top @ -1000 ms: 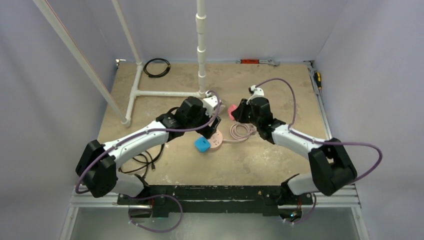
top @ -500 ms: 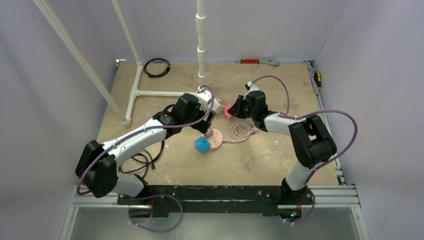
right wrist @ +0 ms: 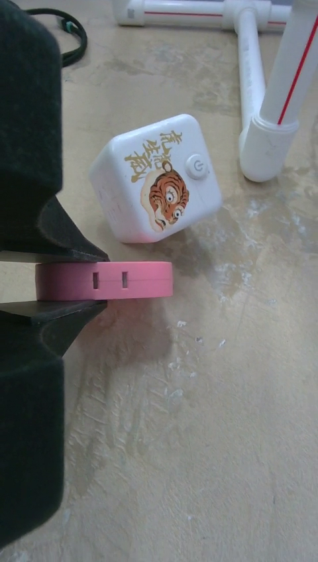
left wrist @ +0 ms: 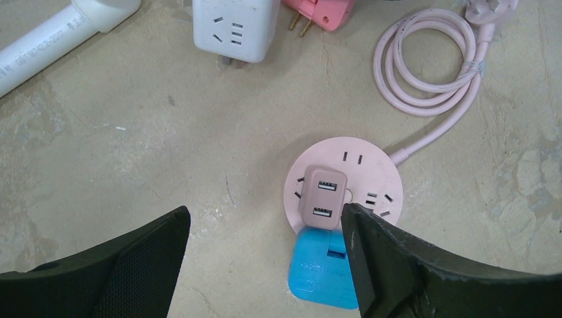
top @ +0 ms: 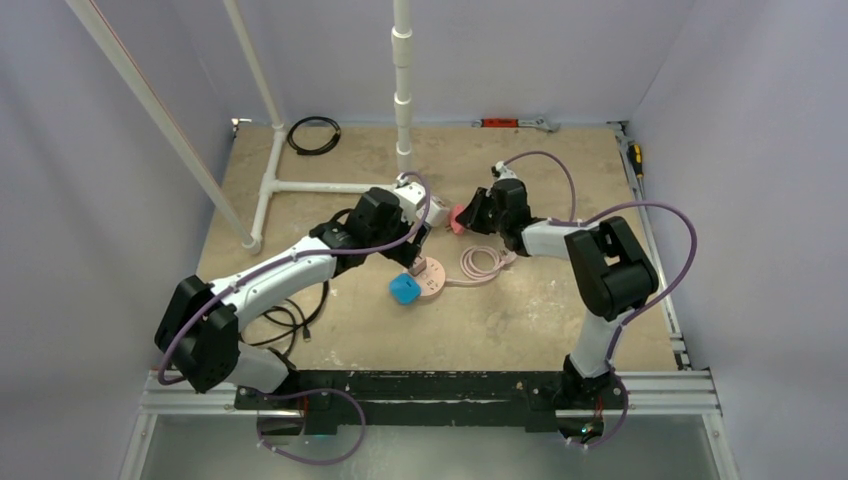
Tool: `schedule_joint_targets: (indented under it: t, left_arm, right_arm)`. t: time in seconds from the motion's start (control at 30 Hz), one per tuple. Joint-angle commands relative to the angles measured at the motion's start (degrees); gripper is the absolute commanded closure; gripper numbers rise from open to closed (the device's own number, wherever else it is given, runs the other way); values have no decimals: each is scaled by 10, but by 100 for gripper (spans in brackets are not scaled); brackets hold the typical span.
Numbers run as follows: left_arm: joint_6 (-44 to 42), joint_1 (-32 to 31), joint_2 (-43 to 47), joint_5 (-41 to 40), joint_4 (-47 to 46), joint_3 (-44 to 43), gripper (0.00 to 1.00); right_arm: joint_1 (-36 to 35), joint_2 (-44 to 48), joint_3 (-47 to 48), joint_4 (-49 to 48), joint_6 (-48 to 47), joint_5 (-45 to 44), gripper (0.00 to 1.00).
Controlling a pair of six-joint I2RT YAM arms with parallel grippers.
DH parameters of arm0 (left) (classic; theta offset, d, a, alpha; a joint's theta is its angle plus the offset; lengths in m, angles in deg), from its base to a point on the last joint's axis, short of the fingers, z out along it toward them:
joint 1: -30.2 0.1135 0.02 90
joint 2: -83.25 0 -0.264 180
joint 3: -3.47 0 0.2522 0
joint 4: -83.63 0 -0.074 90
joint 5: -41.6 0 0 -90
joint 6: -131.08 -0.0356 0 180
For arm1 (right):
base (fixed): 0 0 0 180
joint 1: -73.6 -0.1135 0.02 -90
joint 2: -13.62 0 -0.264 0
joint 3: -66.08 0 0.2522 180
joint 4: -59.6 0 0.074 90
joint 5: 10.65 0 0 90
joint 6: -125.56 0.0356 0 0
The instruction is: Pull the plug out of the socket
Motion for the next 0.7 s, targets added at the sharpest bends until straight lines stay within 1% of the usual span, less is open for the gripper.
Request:
schedule_joint_targets:
  t: [0.0, 0.2, 0.3, 0.37, 0.43, 0.53, 0.67]
  left_arm:
    - [5, 1, -5, -8, -6, -1, 17]
    - [6, 1, -11, -6, -7, -2, 17]
    - [5, 2, -11, -8, -6, -2, 17]
    - [4, 1, -10, -9, -5, -2, 17]
    - [3, 1, -8, -12, -5, -2, 17]
    - [4, 1, -4, -20, -3, -3, 17]
    - [8, 2, 24, -31, -25, 12, 17]
  right_arm:
    - [2, 9, 15, 34, -4, -56, 78]
    - [2, 13, 9, 10, -10, -16, 58]
    - [2, 18, 9, 13, -15, -15, 46]
    - [2, 30, 3, 12, -16, -24, 41]
    - [2, 46, -4, 14, -20, -39, 37]
    - [2, 71, -15, 26, -25, -74, 35]
    - [2, 102, -21, 43, -40, -121, 28]
